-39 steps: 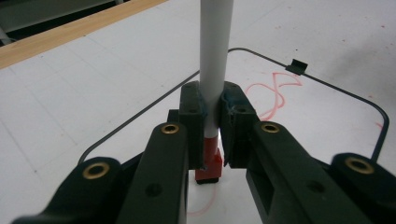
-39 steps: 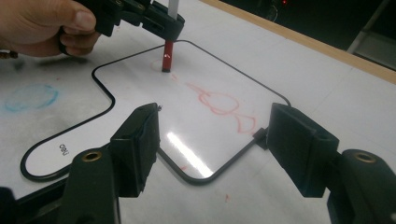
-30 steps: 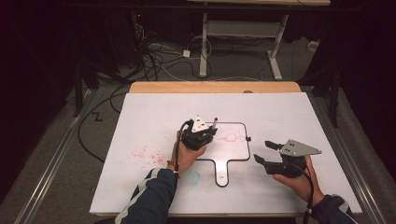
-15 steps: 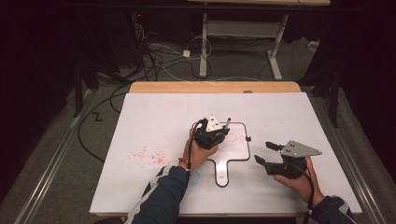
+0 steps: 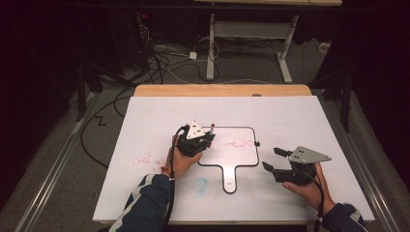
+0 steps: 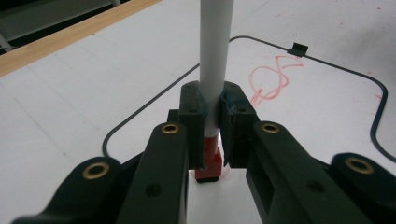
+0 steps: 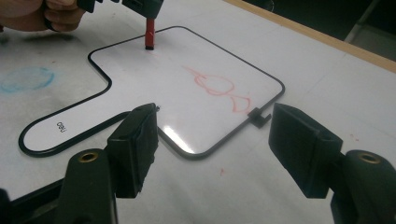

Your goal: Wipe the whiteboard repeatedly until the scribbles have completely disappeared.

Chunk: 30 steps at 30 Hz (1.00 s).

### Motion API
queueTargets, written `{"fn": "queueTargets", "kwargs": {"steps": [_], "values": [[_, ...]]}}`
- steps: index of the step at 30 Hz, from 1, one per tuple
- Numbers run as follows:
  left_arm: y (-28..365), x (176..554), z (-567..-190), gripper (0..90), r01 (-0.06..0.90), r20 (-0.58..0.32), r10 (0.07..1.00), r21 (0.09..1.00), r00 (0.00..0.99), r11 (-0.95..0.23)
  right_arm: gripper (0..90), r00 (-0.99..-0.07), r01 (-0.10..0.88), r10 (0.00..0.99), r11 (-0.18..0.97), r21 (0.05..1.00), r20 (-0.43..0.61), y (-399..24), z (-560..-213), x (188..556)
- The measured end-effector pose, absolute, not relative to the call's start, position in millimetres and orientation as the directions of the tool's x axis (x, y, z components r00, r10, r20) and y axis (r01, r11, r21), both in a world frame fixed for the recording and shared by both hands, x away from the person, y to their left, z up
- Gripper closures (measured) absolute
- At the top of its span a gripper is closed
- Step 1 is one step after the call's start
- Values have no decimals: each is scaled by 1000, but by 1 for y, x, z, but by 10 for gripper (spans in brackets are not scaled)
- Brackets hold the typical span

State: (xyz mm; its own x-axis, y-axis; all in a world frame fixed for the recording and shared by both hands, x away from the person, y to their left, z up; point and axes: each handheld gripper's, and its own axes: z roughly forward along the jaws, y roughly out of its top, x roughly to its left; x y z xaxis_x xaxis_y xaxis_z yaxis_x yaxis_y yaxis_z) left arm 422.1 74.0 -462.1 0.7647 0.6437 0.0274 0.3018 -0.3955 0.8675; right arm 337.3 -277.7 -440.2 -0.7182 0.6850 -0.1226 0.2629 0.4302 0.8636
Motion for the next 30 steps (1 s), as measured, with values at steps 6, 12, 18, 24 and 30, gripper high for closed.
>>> {"fn": "queueTargets", "kwargs": {"steps": [6, 12, 18, 24, 30], "values": [[73, 426, -464, 788, 294, 36, 649, 872, 760, -392, 337, -720, 262, 682, 440, 859, -130, -277, -441, 337], [54, 428, -466, 788, 288, 6, 621, 882, 784, -372, 337, -718, 269, 686, 433, 860, -121, -279, -442, 338], [33, 425, -463, 788, 268, 13, 574, 875, 819, -402, 336, -722, 266, 681, 437, 859, -123, -279, -441, 338], [54, 432, -464, 788, 279, 14, 607, 879, 795, -387, 336, -720, 264, 682, 440, 858, -128, -281, -441, 337], [78, 429, -466, 788, 317, -24, 635, 881, 773, -352, 336, -714, 263, 688, 435, 861, -130, -282, -440, 336]]}}
